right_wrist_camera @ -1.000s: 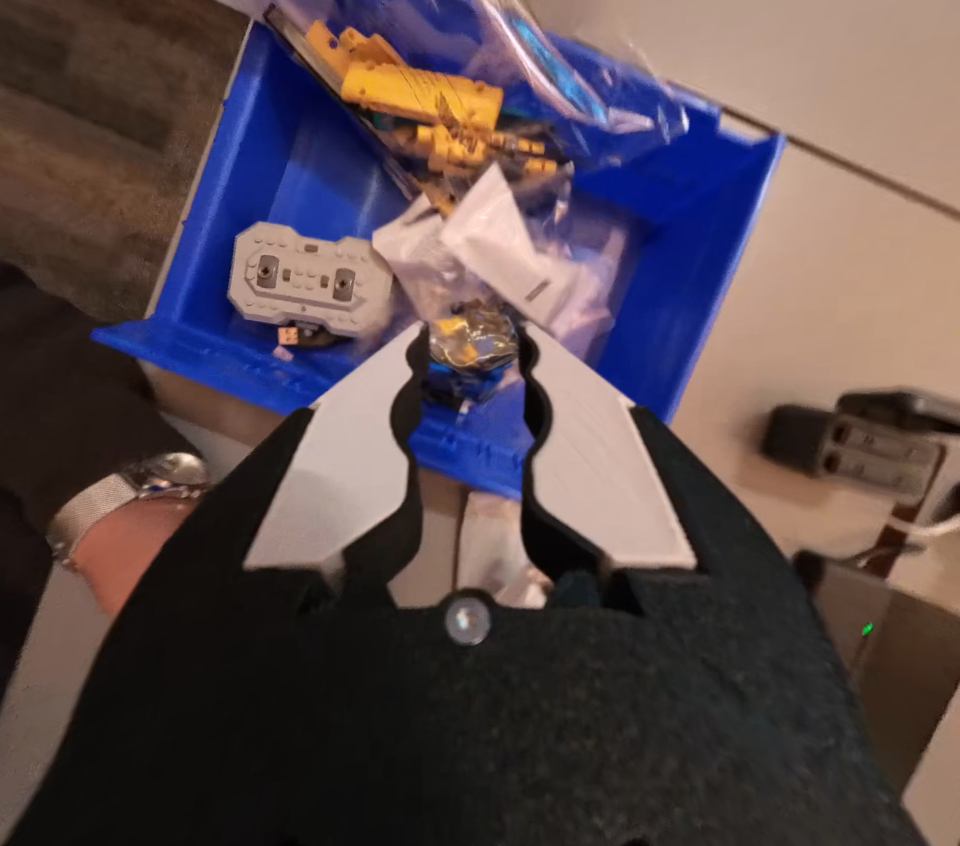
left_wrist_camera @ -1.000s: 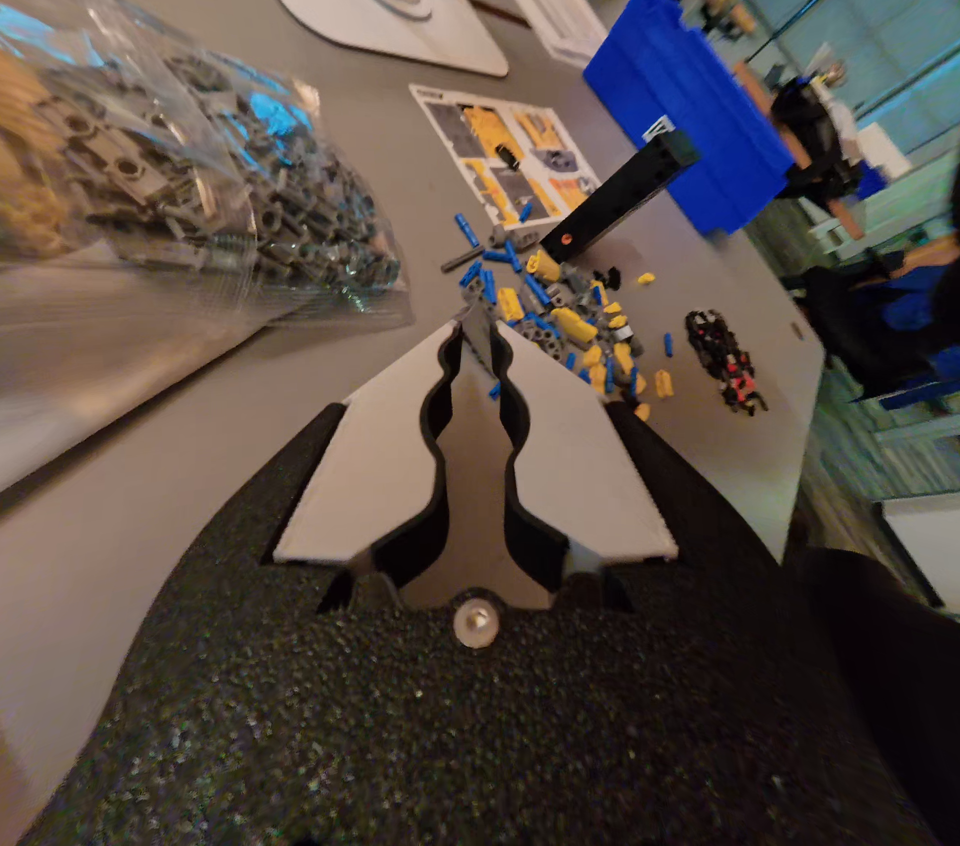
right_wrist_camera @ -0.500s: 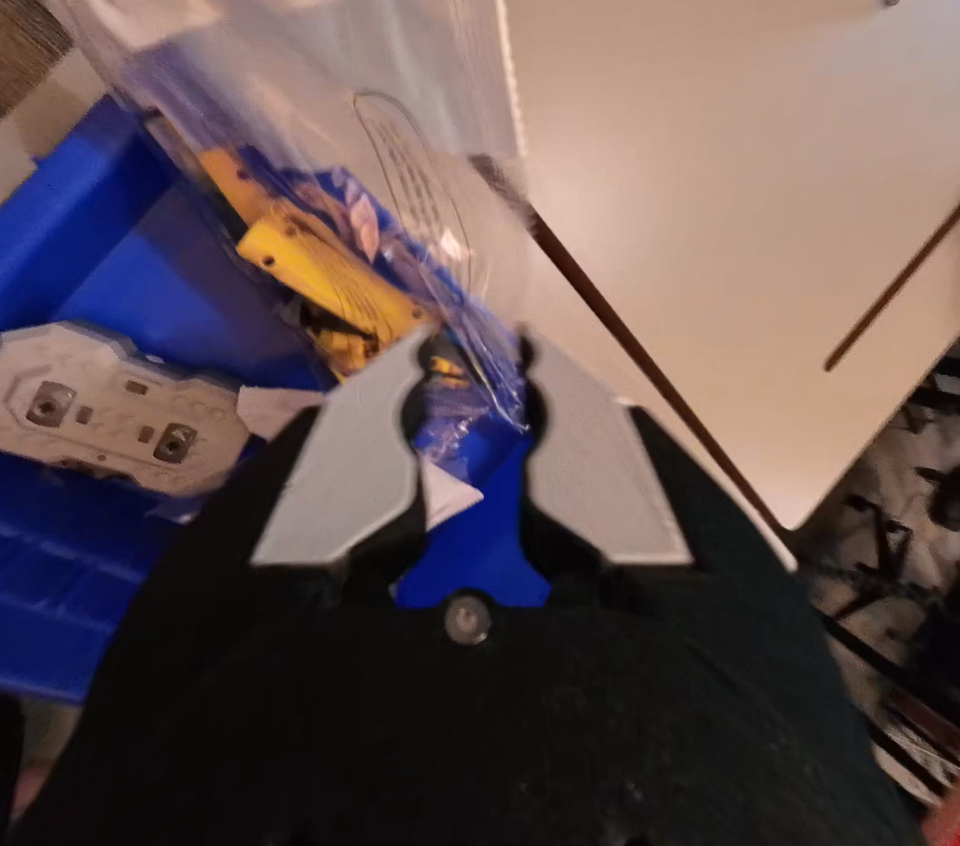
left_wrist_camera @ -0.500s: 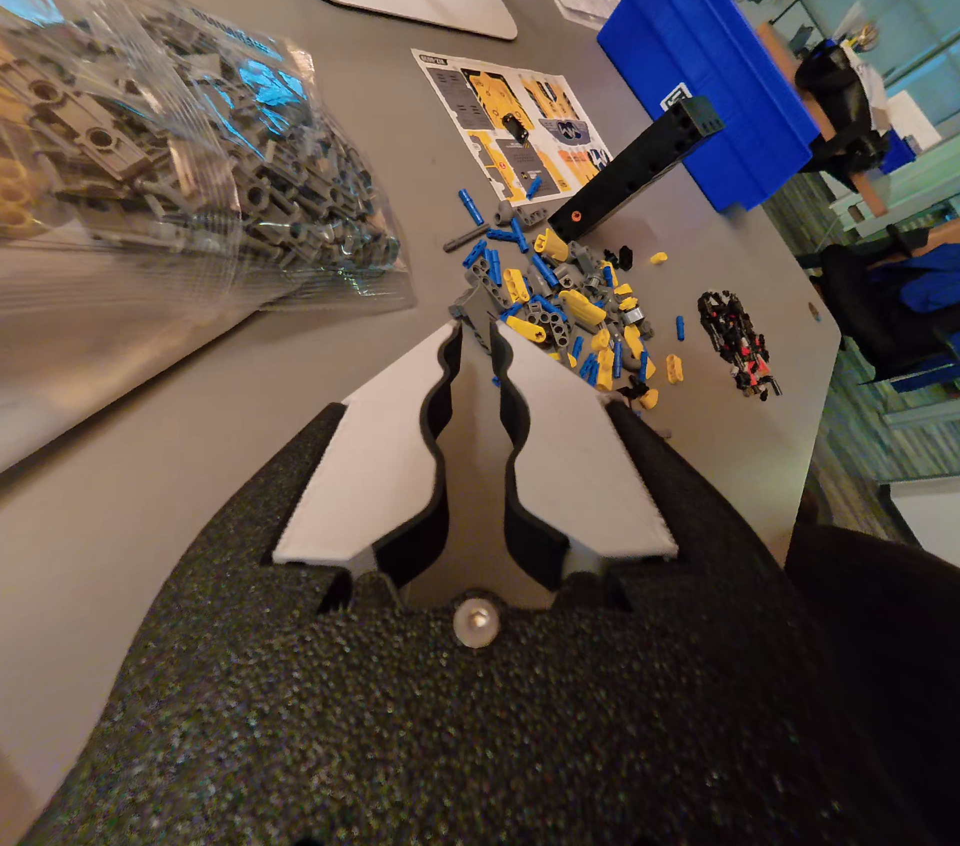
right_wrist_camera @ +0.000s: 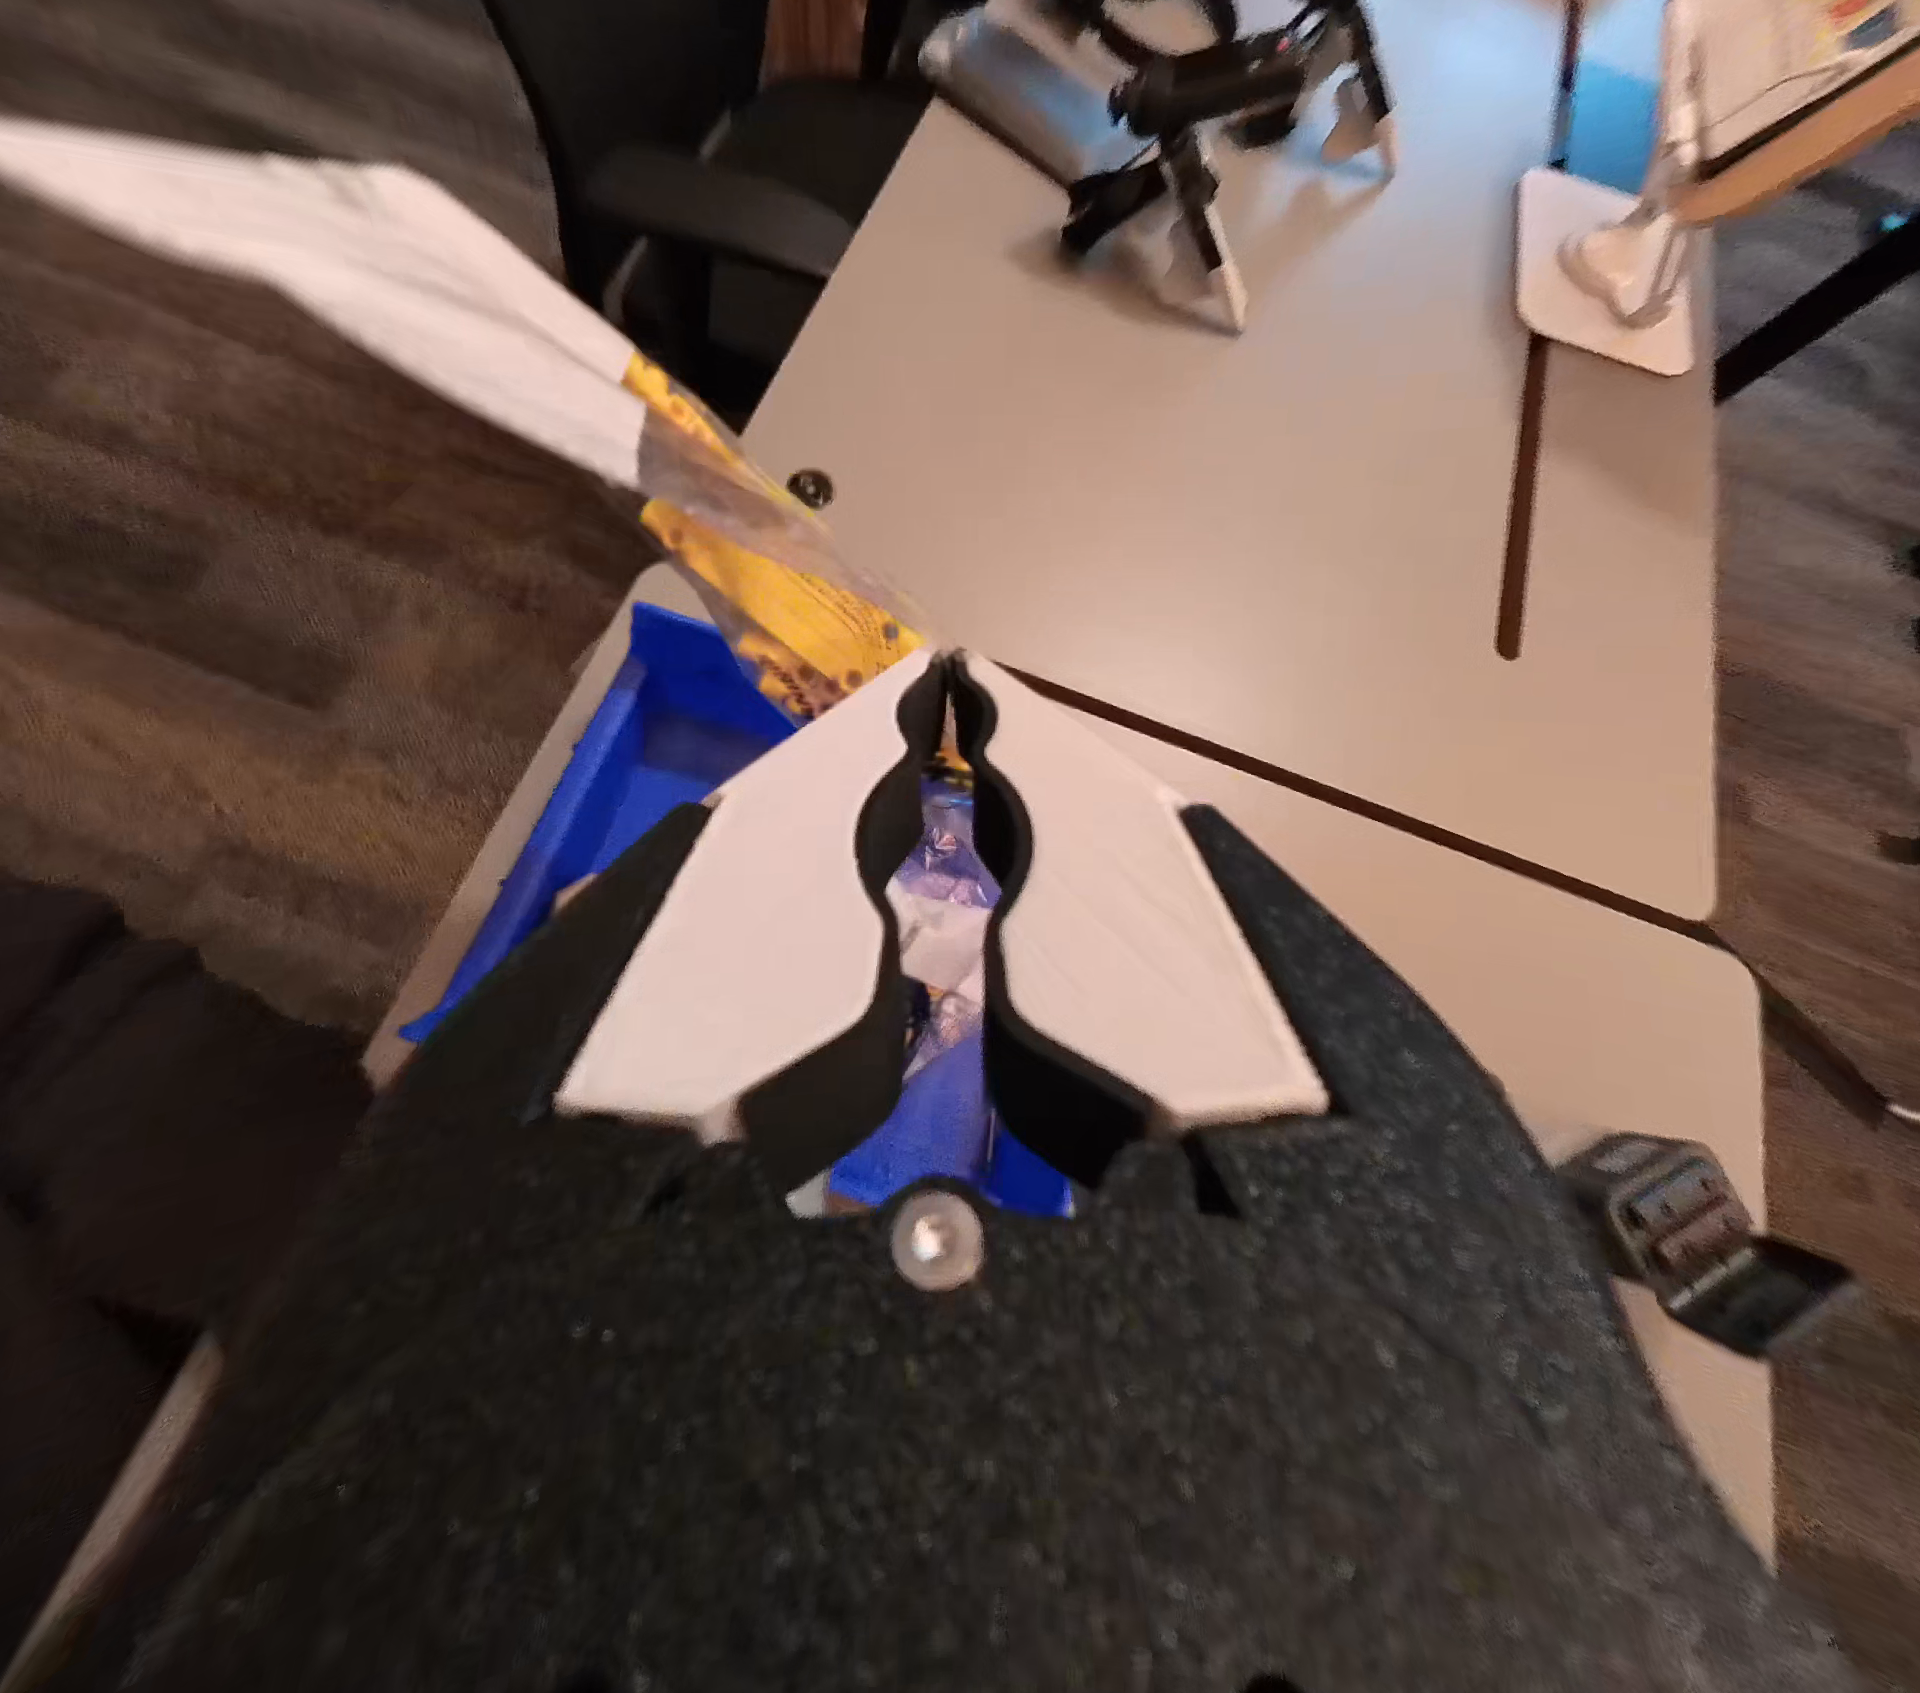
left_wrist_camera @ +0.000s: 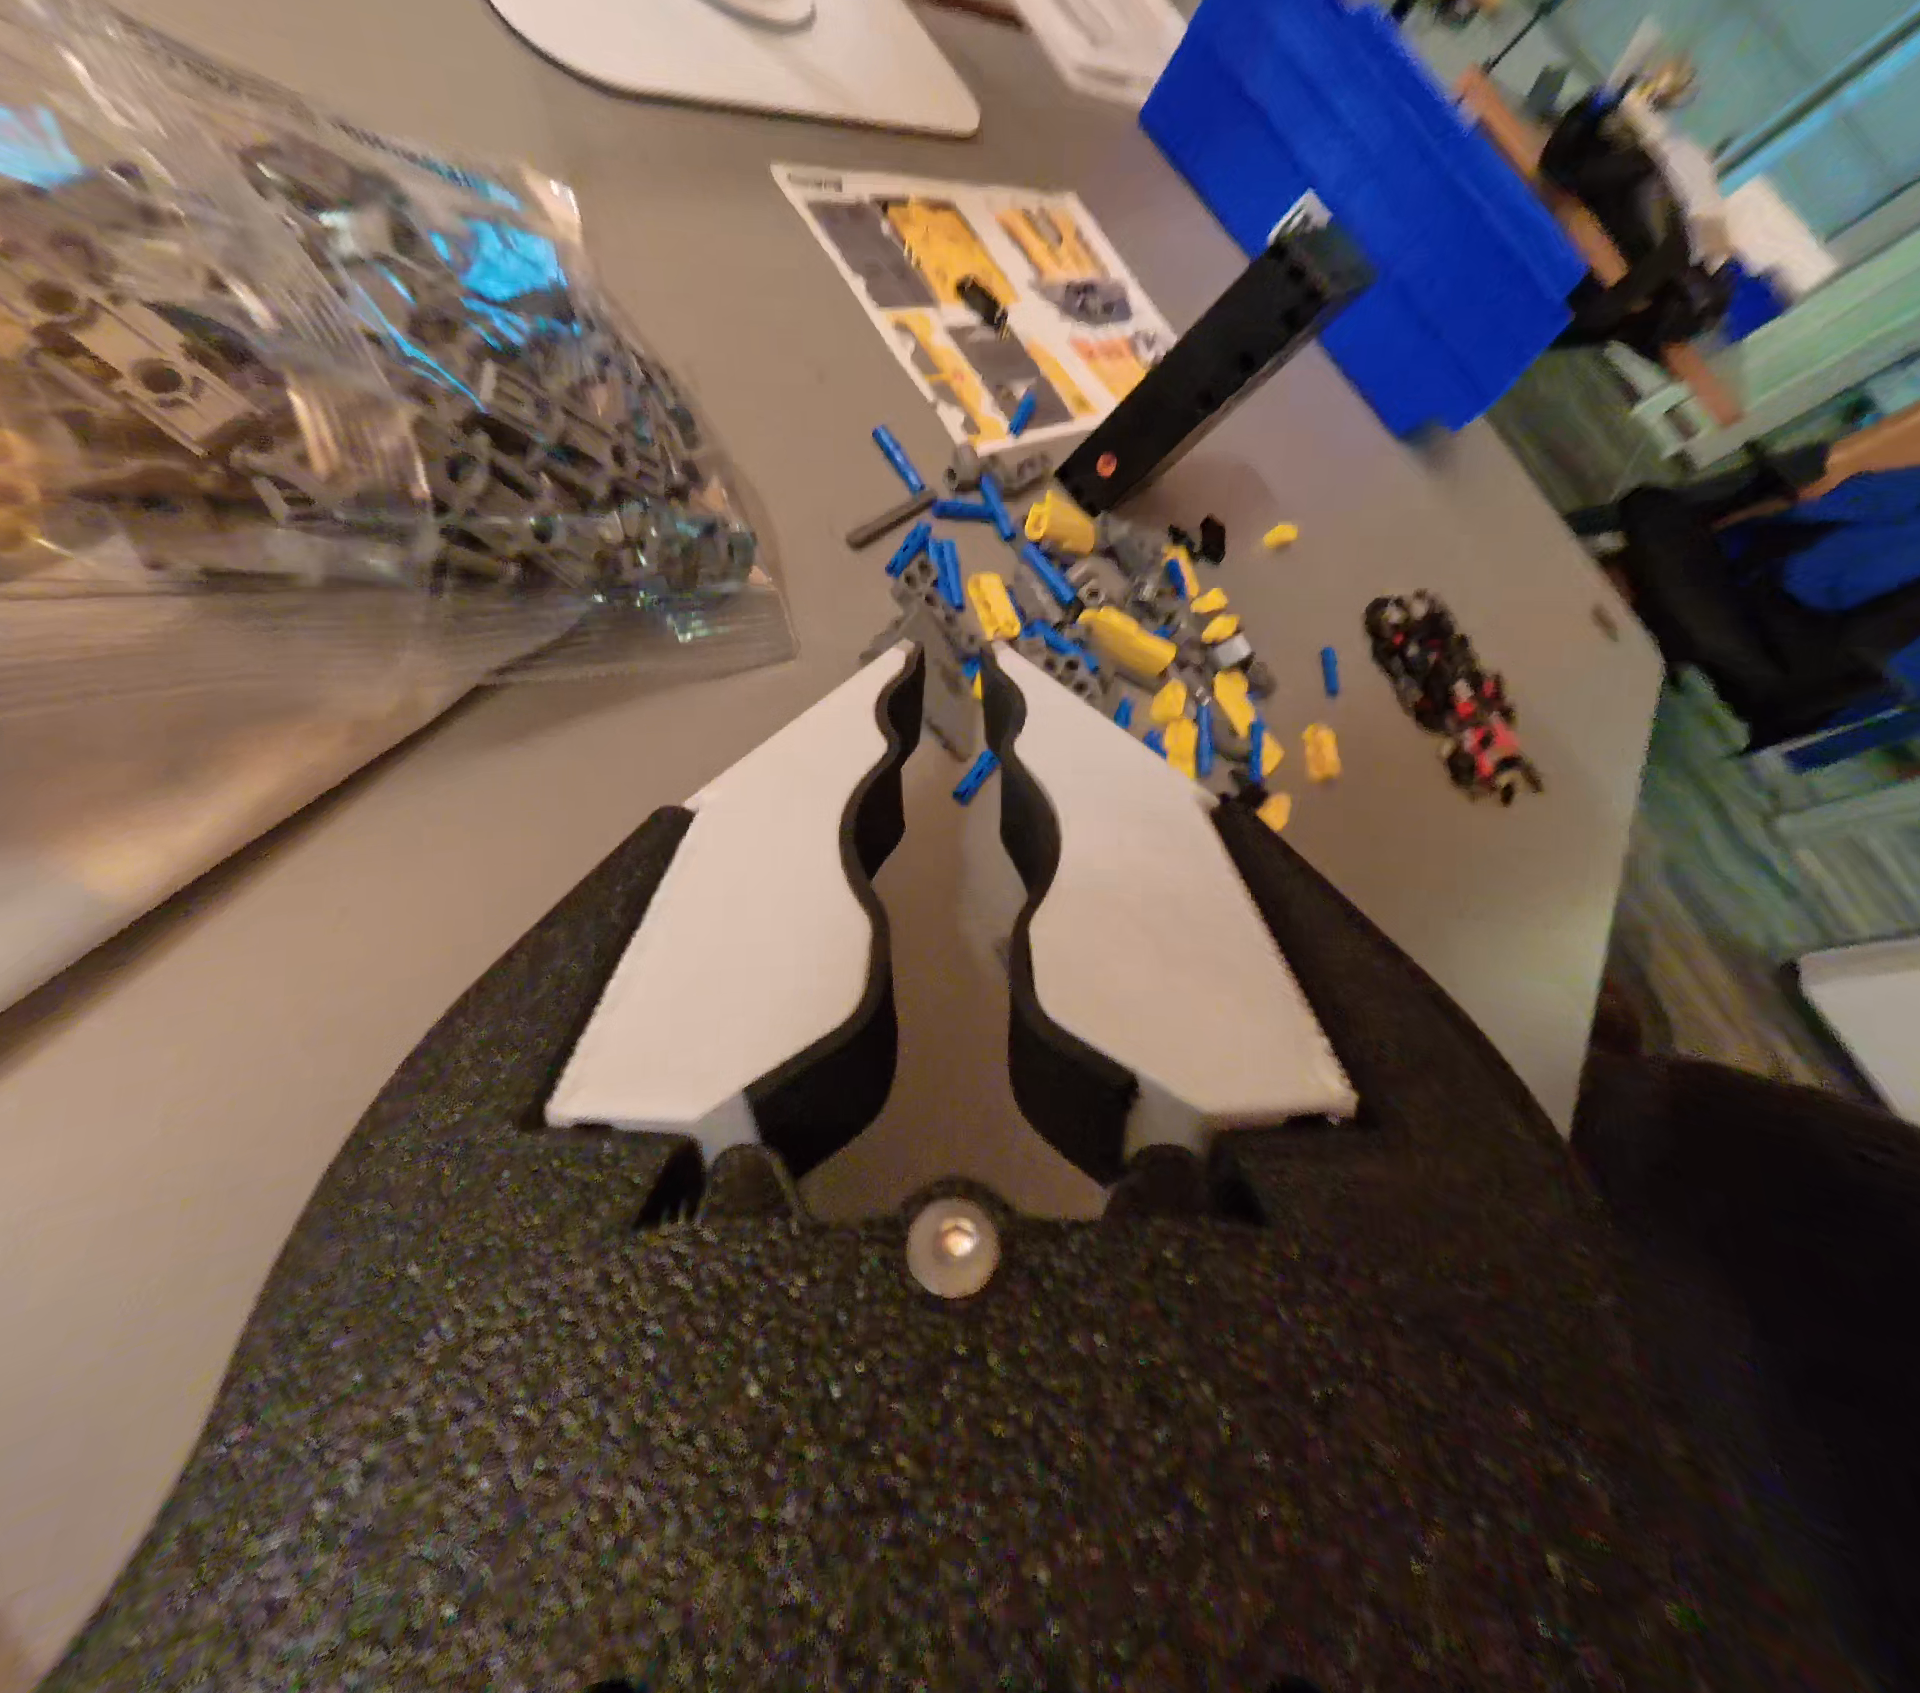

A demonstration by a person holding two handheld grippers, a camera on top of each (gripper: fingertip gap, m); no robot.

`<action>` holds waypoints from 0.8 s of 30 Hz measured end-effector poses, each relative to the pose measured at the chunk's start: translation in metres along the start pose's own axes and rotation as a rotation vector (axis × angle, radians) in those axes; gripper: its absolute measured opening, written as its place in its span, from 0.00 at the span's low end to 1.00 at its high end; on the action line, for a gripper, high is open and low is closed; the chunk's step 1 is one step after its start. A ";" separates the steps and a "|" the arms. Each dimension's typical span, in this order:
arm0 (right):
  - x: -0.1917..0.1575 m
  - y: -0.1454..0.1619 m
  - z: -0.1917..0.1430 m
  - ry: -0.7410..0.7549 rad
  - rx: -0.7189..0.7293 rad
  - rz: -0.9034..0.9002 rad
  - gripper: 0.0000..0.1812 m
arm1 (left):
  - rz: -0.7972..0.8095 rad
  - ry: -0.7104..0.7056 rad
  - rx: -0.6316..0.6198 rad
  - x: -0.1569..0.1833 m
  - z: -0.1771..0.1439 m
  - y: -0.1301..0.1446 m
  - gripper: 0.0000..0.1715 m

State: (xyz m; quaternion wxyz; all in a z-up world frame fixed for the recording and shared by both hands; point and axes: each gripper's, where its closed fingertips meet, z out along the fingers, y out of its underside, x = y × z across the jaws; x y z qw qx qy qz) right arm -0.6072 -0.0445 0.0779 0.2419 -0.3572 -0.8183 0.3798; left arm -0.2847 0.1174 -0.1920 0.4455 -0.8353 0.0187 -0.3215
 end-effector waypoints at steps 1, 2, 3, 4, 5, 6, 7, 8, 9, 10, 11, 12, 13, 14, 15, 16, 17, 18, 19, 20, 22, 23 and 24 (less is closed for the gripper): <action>-0.001 -0.001 -0.016 0.012 0.017 0.022 0.00 | -0.018 0.017 0.045 0.001 -0.005 -0.008 0.06; -0.003 -0.001 -0.032 0.020 0.026 0.049 0.00 | -0.037 0.028 0.105 0.001 -0.011 -0.018 0.06; -0.007 0.001 -0.048 0.026 0.031 0.075 0.00 | -0.051 0.020 0.182 -0.002 -0.020 -0.030 0.06; -0.010 0.003 -0.064 0.046 0.037 0.091 0.00 | -0.057 -0.012 0.264 -0.008 -0.032 -0.042 0.06; -0.011 0.005 -0.081 0.089 0.047 0.095 0.00 | -0.045 -0.059 0.335 -0.015 -0.043 -0.052 0.07; -0.014 0.007 -0.099 0.139 0.055 0.088 0.00 | -0.019 -0.102 0.385 -0.020 -0.053 -0.058 0.08; -0.018 0.008 -0.118 0.183 0.059 0.076 0.00 | 0.008 -0.127 0.414 -0.022 -0.059 -0.062 0.08; -0.023 0.010 -0.136 0.228 0.059 0.067 0.00 | 0.018 -0.139 0.425 -0.023 -0.060 -0.063 0.09; -0.028 0.013 -0.153 0.270 0.052 0.059 0.00 | 0.012 -0.146 0.426 -0.024 -0.059 -0.063 0.10; -0.034 0.017 -0.169 0.305 0.039 0.055 0.00 | -0.001 -0.146 0.431 -0.024 -0.058 -0.064 0.12; -0.040 0.022 -0.183 0.336 0.018 0.057 0.00 | -0.013 -0.145 0.452 -0.023 -0.058 -0.067 0.14; -0.046 0.030 -0.195 0.362 -0.018 0.067 0.00 | -0.019 -0.147 0.505 -0.020 -0.062 -0.075 0.17; -0.052 0.039 -0.205 0.382 -0.067 0.079 0.00 | -0.003 -0.148 0.584 -0.014 -0.070 -0.085 0.19; -0.057 0.049 -0.214 0.406 -0.118 0.089 0.00 | 0.036 -0.158 0.679 -0.008 -0.083 -0.095 0.23; -0.063 0.058 -0.221 0.428 -0.168 0.098 0.00 | 0.083 -0.172 0.783 -0.001 -0.099 -0.105 0.26; -0.069 0.067 -0.226 0.441 -0.217 0.111 0.00 | 0.136 -0.185 0.878 0.007 -0.114 -0.112 0.27; -0.076 0.076 -0.230 0.448 -0.260 0.123 0.00 | 0.192 -0.190 0.958 0.016 -0.129 -0.116 0.28; -0.084 0.084 -0.231 0.447 -0.297 0.135 0.00 | 0.246 -0.173 1.022 0.027 -0.141 -0.118 0.28; -0.091 0.092 -0.232 0.444 -0.329 0.145 0.00 | 0.295 -0.135 1.077 0.039 -0.151 -0.117 0.29; -0.097 0.100 -0.232 0.445 -0.348 0.153 0.00 | 0.342 -0.086 1.112 0.051 -0.157 -0.115 0.29; -0.100 0.112 -0.233 0.460 -0.362 0.165 0.00 | 0.450 0.040 1.084 0.074 -0.152 -0.104 0.29; -0.100 0.118 -0.235 0.463 -0.367 0.180 0.00 | 0.477 0.116 1.050 0.085 -0.148 -0.098 0.29; -0.097 0.125 -0.237 0.466 -0.365 0.204 0.00 | 0.480 0.189 1.016 0.093 -0.144 -0.094 0.29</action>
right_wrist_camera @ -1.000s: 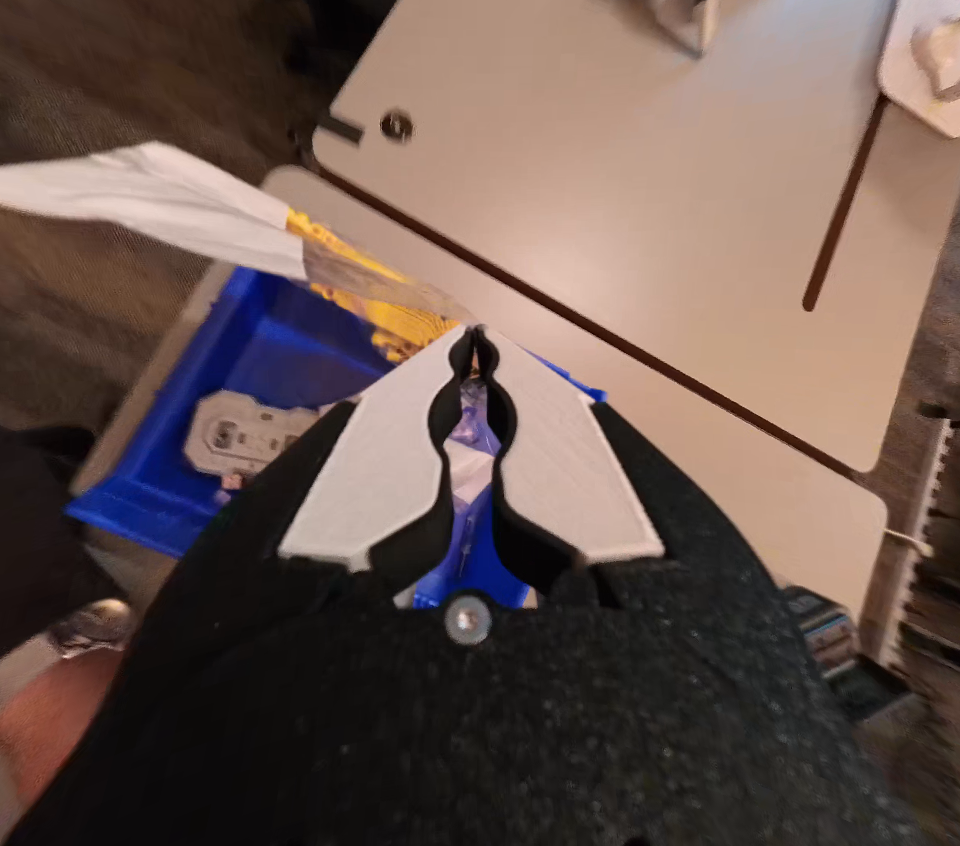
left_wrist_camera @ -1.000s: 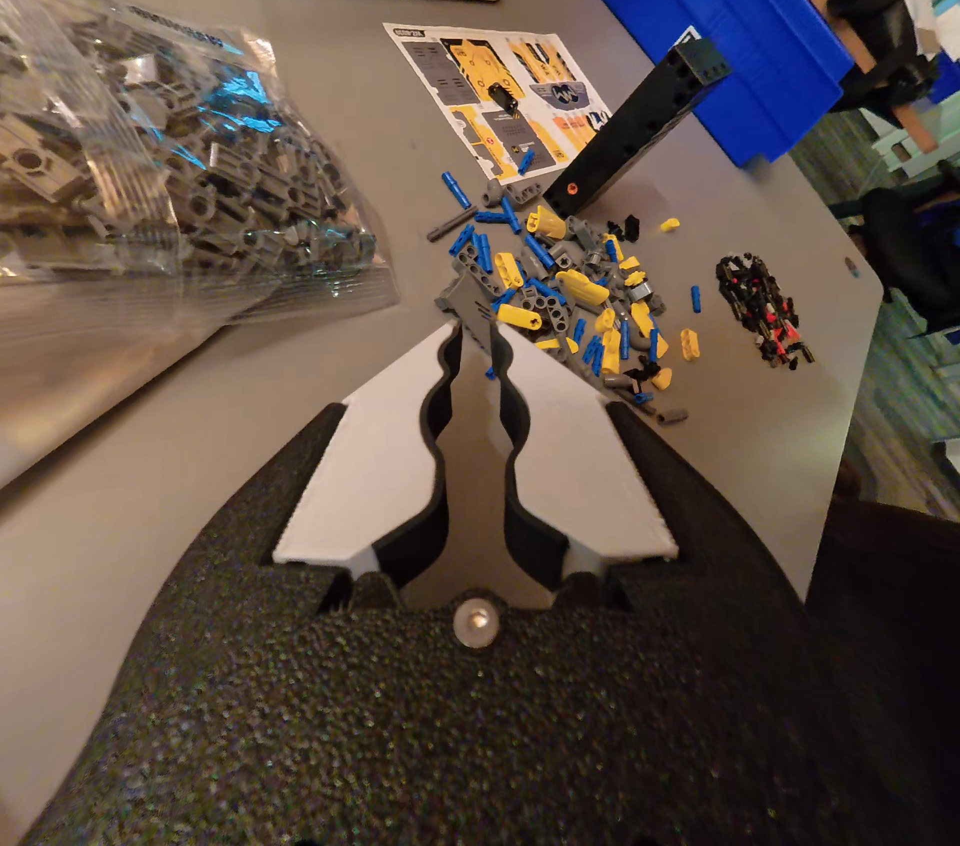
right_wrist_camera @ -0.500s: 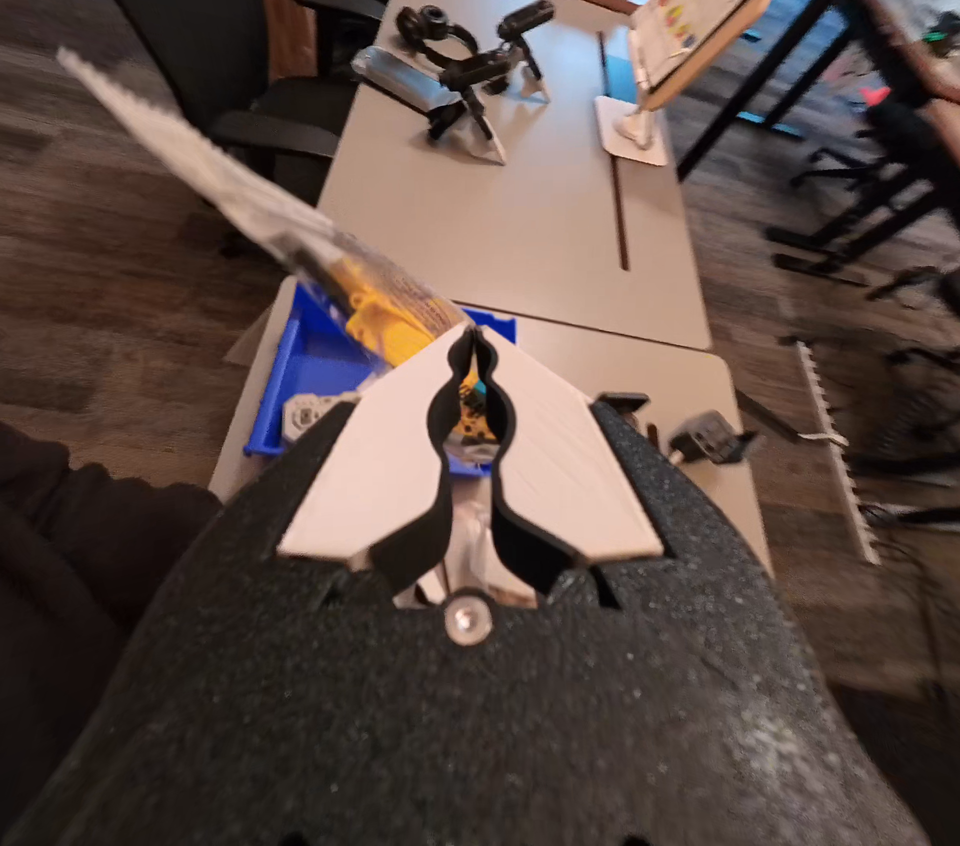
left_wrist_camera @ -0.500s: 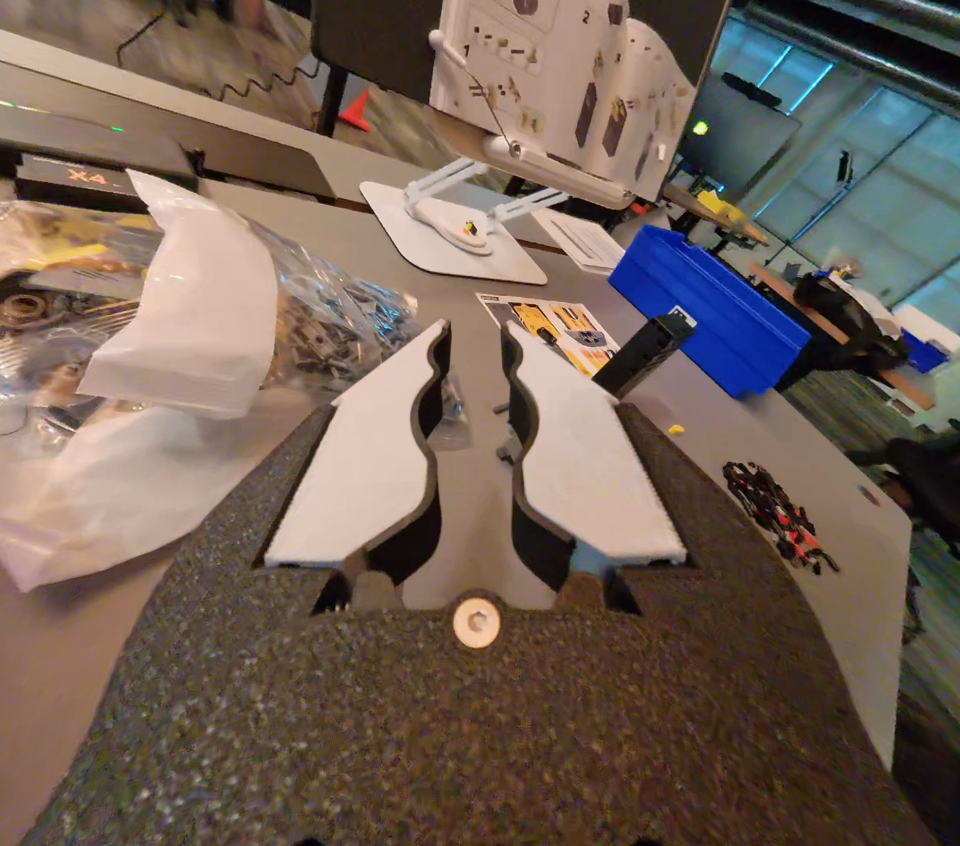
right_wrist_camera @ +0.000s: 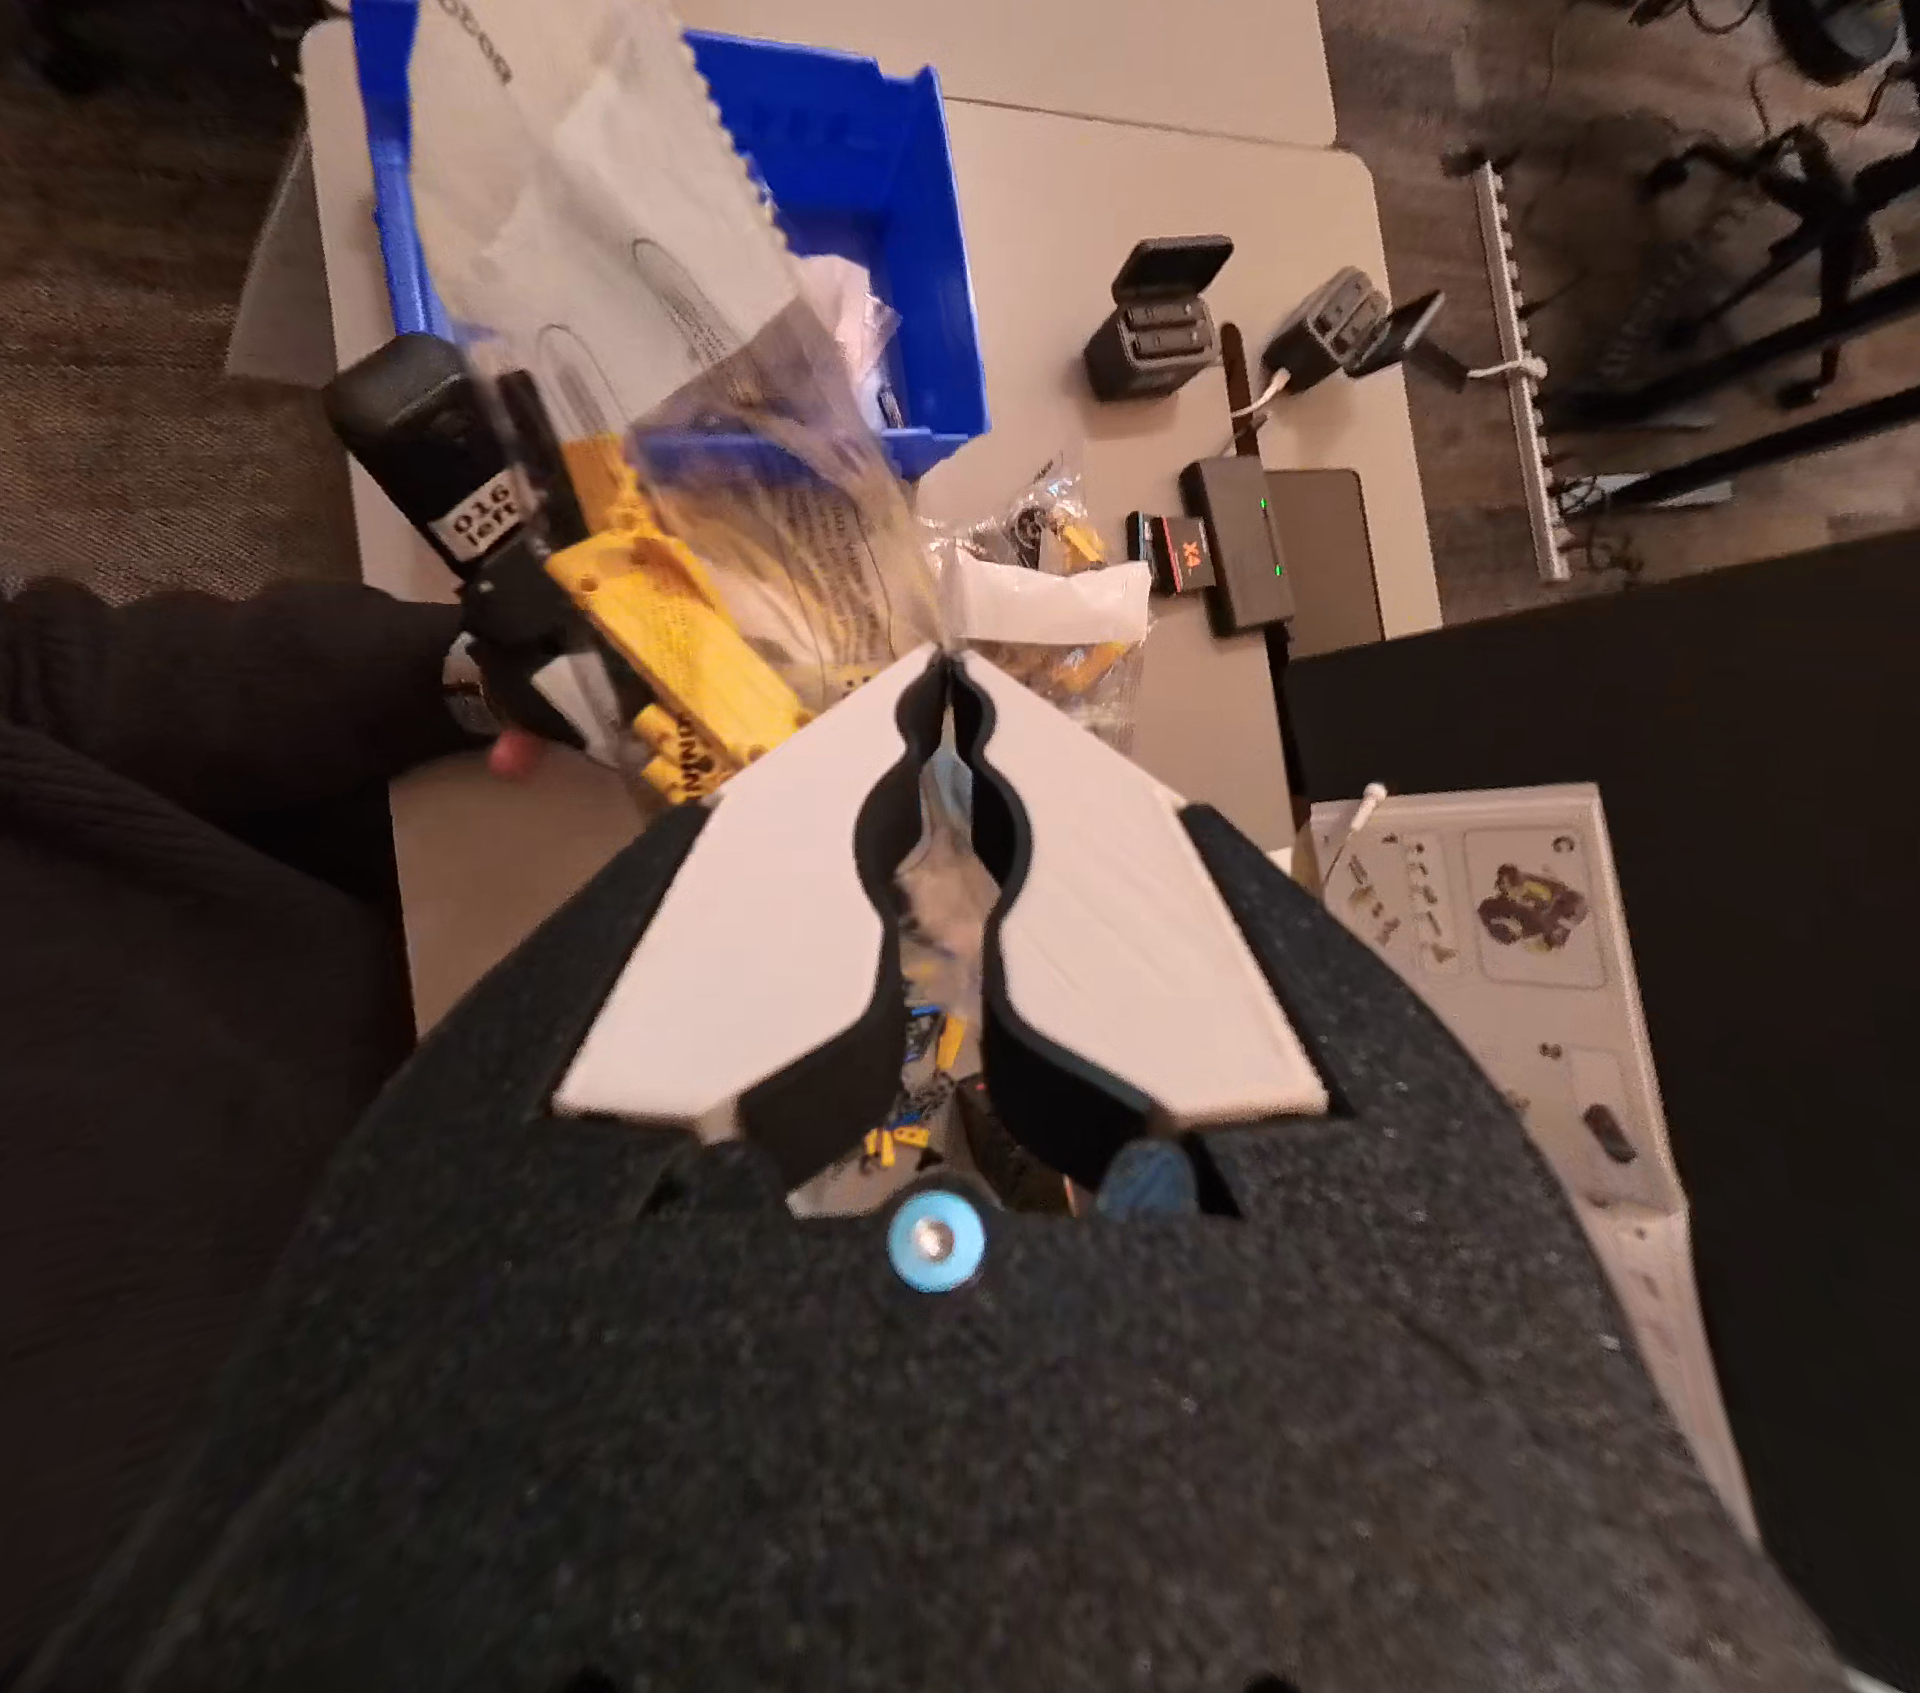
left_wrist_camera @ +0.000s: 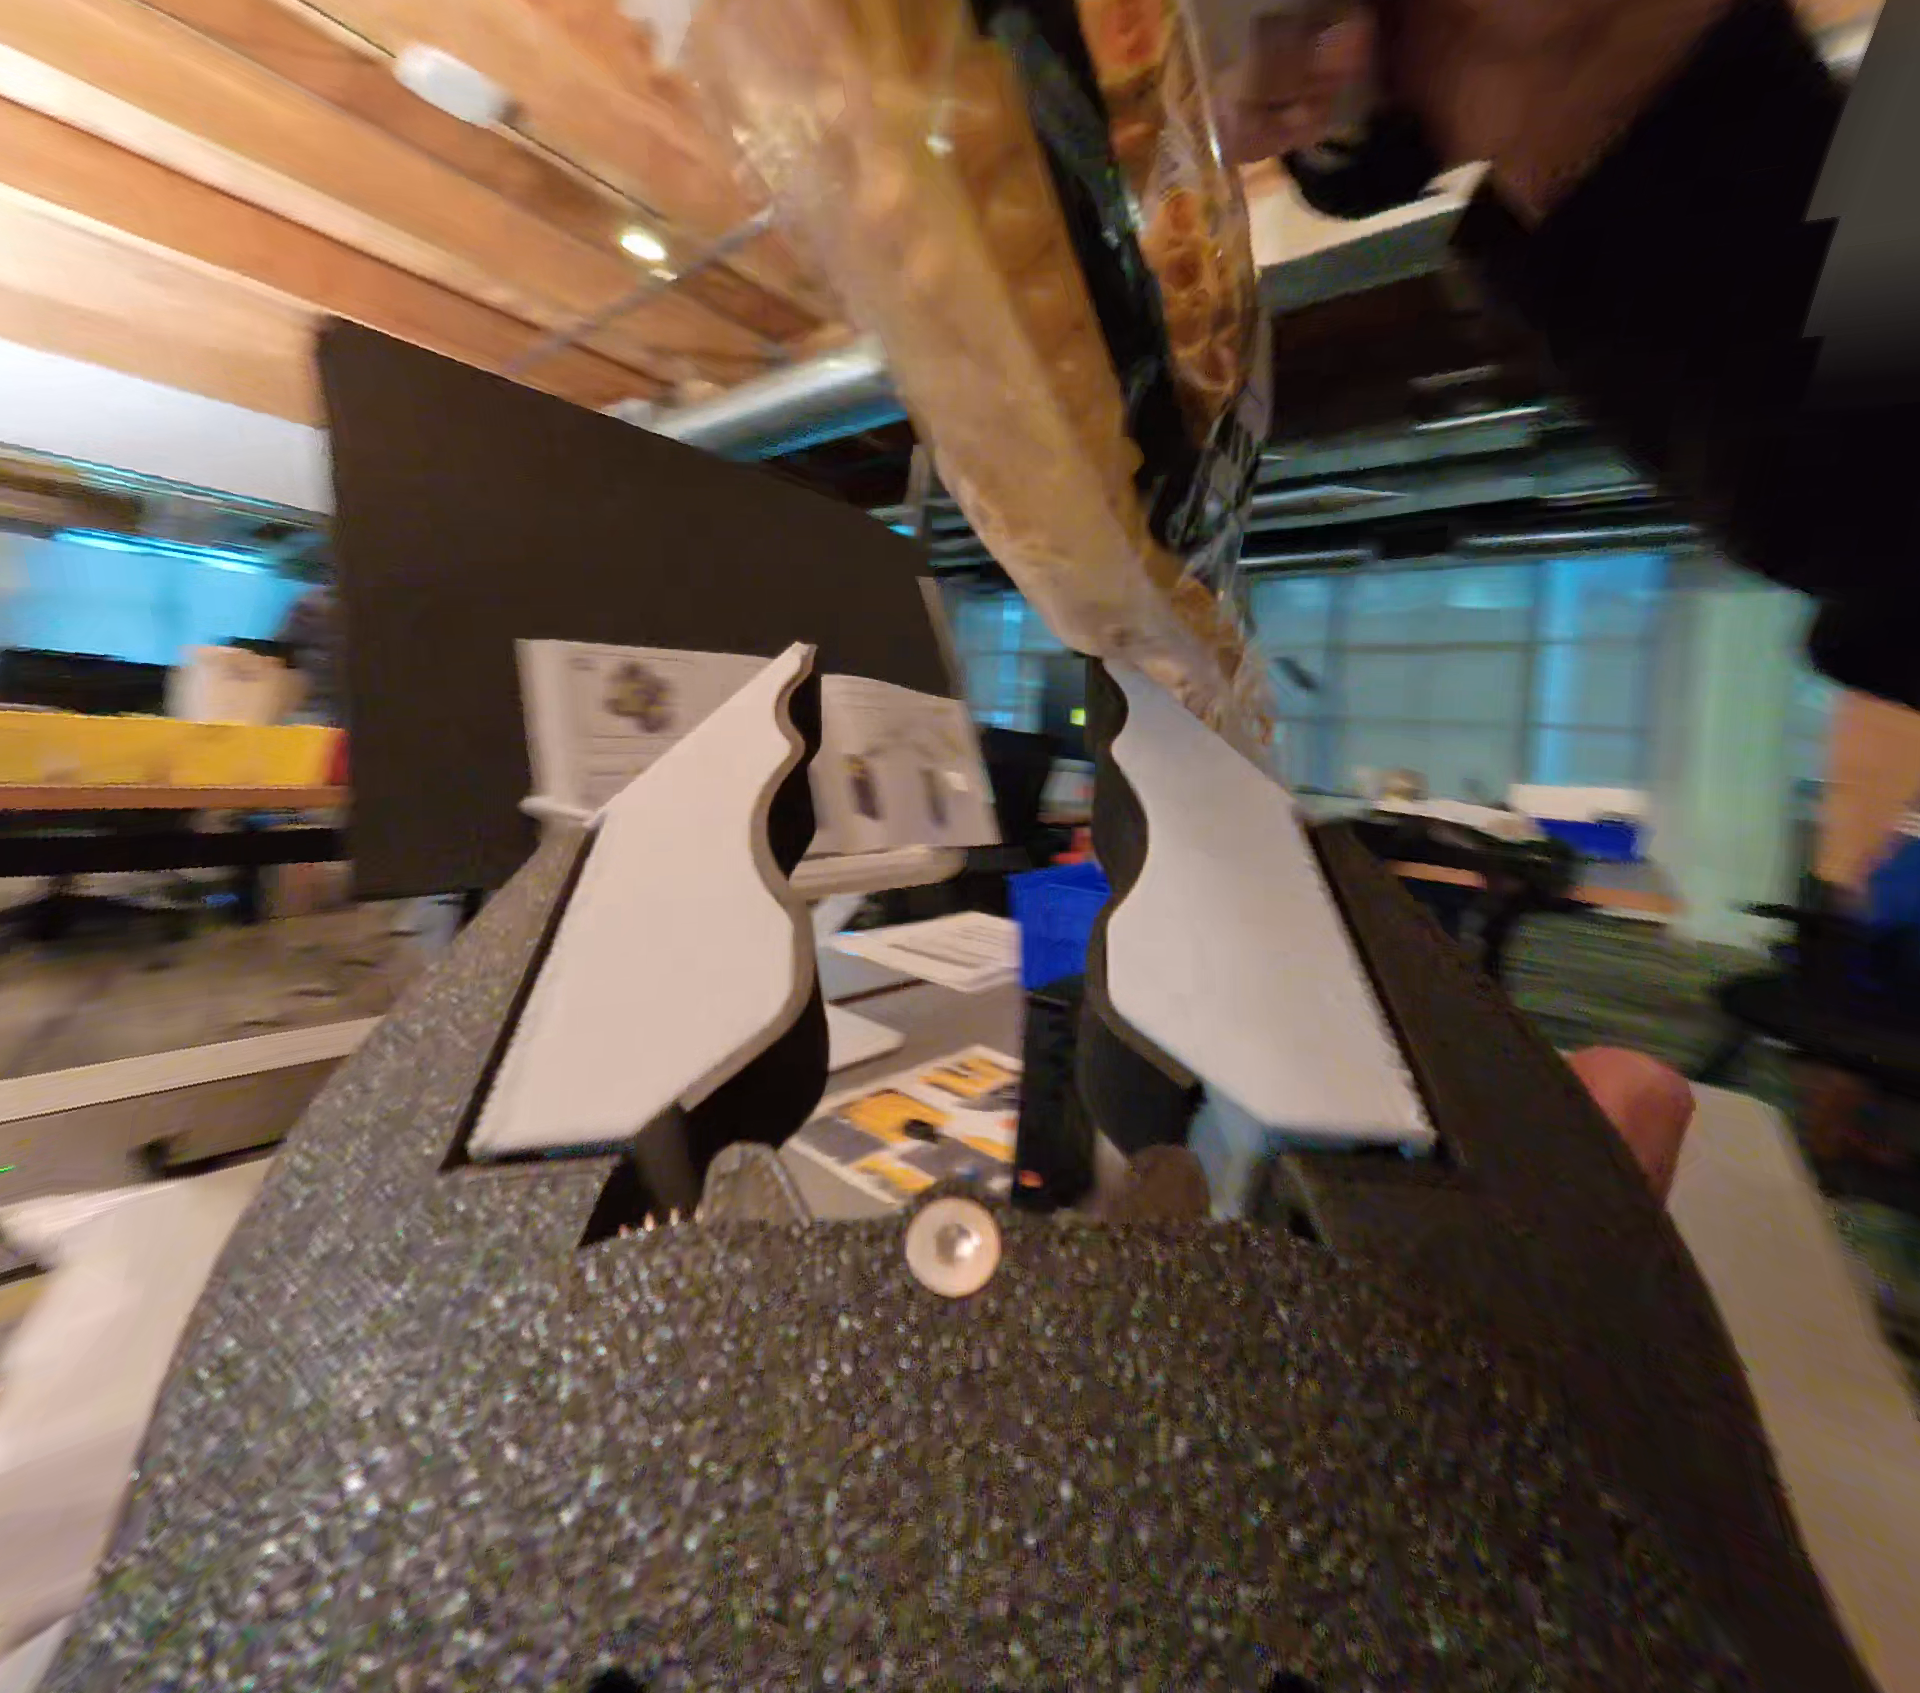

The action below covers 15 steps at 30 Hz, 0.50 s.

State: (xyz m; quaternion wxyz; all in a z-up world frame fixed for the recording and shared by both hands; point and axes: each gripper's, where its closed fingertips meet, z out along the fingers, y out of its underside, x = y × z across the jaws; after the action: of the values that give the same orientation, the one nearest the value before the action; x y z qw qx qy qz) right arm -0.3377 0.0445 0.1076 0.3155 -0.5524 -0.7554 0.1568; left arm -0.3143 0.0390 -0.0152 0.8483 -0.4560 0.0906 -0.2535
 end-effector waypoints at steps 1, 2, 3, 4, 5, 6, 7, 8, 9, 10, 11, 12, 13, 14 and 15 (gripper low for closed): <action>0.005 0.006 0.001 -0.004 0.000 0.025 0.00 | -0.044 0.062 -0.005 0.010 0.002 0.002 0.29; 0.011 0.013 0.004 -0.012 -0.001 0.052 0.00 | -0.082 0.111 0.000 0.017 0.003 0.002 0.29; 0.016 0.021 0.006 -0.023 0.000 0.082 0.00 | -0.121 0.151 0.011 0.023 0.004 0.002 0.28; 0.021 0.028 0.010 -0.037 0.000 0.109 0.00 | -0.166 0.190 0.019 0.028 0.004 0.002 0.29; 0.025 0.037 0.015 -0.050 -0.005 0.136 0.00 | -0.214 0.232 0.023 0.032 0.004 0.002 0.29; 0.028 0.045 0.019 -0.062 -0.011 0.158 0.00 | -0.258 0.272 0.026 0.037 0.004 0.001 0.29; 0.030 0.053 0.024 -0.075 -0.011 0.177 0.00 | -0.287 0.299 0.031 0.039 0.003 0.000 0.29; 0.031 0.059 0.028 -0.086 -0.008 0.192 0.00 | -0.303 0.314 0.043 0.040 0.002 -0.003 0.29; 0.031 0.063 0.032 -0.098 0.000 0.204 0.00 | -0.314 0.325 0.053 0.040 0.000 -0.004 0.29; 0.030 0.068 0.035 -0.111 0.008 0.213 0.00 | -0.323 0.337 0.060 0.040 -0.001 -0.006 0.29; 0.030 0.071 0.039 -0.119 0.017 0.221 0.00 | -0.331 0.346 0.069 0.039 -0.003 -0.008 0.29; 0.029 0.075 0.041 -0.125 0.030 0.227 0.00 | -0.340 0.355 0.082 0.039 -0.005 -0.010 0.29; 0.029 0.077 0.043 -0.132 0.048 0.233 0.00 | -0.349 0.366 0.094 0.038 -0.007 -0.012 0.29; 0.028 0.077 0.044 -0.143 0.079 0.235 0.00 | -0.362 0.379 0.104 0.038 -0.009 -0.014 0.29; 0.027 0.077 0.042 -0.149 0.119 0.233 0.00 | -0.382 0.396 0.111 0.038 -0.011 -0.016 0.29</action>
State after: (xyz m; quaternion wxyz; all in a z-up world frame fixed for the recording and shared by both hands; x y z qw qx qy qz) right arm -0.3135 0.1010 0.0387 0.2703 -0.6034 -0.6970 0.2775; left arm -0.2914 0.0046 -0.0053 0.7746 -0.3593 0.1531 -0.4974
